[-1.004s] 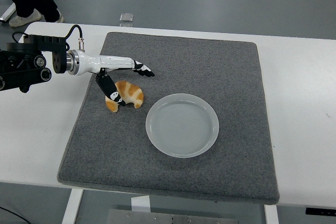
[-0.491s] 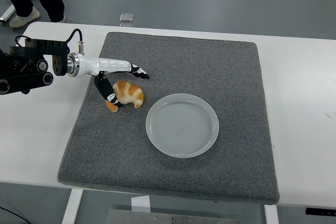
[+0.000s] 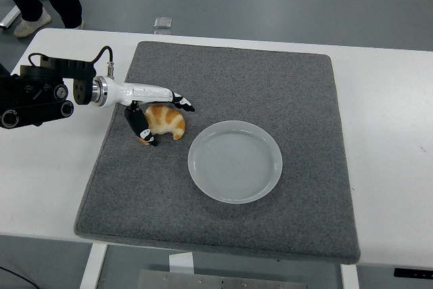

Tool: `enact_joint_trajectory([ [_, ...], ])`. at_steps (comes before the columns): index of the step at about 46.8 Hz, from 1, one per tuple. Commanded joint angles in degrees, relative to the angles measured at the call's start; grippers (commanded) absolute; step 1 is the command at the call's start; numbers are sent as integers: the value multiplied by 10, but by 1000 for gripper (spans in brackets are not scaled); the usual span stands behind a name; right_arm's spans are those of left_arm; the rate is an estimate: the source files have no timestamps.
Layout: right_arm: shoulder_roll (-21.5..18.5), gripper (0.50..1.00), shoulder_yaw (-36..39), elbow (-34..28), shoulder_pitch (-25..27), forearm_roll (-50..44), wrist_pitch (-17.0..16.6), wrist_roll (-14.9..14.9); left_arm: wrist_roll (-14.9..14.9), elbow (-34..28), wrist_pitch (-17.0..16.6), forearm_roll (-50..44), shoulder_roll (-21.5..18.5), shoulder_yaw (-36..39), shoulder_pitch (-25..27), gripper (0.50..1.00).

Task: Place the bread on the plate

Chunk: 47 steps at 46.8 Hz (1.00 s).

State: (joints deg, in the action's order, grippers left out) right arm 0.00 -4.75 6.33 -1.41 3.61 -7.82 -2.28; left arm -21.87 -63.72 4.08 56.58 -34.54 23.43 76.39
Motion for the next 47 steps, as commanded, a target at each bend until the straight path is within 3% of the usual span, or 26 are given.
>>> enact_joint_trajectory([
  [1, 0, 952, 0, 0, 0, 0, 0, 0, 0, 1, 0, 0, 1, -1, 0, 958],
  [9, 0, 952, 0, 0, 0, 0, 0, 0, -1, 1, 0, 20, 0, -1, -1, 913],
  [12, 0, 954, 0, 0, 0, 0, 0, 0, -1, 1, -5, 22, 0, -1, -1, 857],
  [15, 0, 954, 0, 0, 0, 0, 0, 0, -1, 1, -8, 22, 1, -1, -1, 844],
  [21, 0, 952, 0, 0, 0, 0, 0, 0, -2, 1, -14, 27, 1, -1, -5, 763],
  [24, 0, 952, 0, 0, 0, 0, 0, 0, -3, 3, -21, 39, 1, -1, -6, 688],
  [27, 0, 952, 0, 0, 0, 0, 0, 0, -3, 6, -24, 49, 1, -1, -6, 654],
  [33, 0, 952, 0, 0, 0, 0, 0, 0, -3, 14, -28, 50, 1, -1, -5, 500],
  [47, 0, 954, 0, 0, 0, 0, 0, 0, -4, 39, -29, 57, 9, -1, -5, 500],
])
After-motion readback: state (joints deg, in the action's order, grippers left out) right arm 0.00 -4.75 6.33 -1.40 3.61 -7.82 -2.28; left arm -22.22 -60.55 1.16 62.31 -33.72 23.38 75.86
